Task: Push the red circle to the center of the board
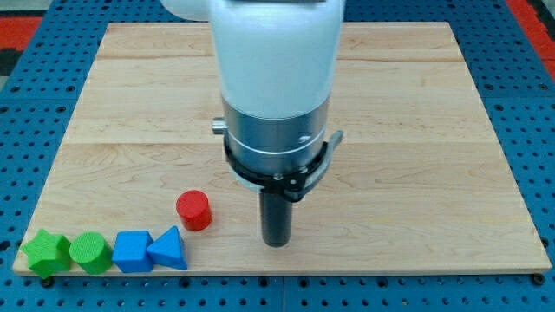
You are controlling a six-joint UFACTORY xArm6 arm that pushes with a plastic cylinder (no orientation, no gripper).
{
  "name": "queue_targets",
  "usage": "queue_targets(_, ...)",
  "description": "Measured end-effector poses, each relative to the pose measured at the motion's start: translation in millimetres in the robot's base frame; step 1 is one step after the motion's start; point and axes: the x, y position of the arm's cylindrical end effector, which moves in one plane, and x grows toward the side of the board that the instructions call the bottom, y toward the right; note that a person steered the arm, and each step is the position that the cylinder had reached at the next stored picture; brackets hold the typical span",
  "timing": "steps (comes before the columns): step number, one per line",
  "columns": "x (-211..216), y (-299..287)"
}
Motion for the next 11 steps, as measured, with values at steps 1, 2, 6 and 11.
queue_targets(1,0,-32)
queue_targets(2,0,-69)
queue_targets(6,-42,-111)
queue_targets(11,-107,-32)
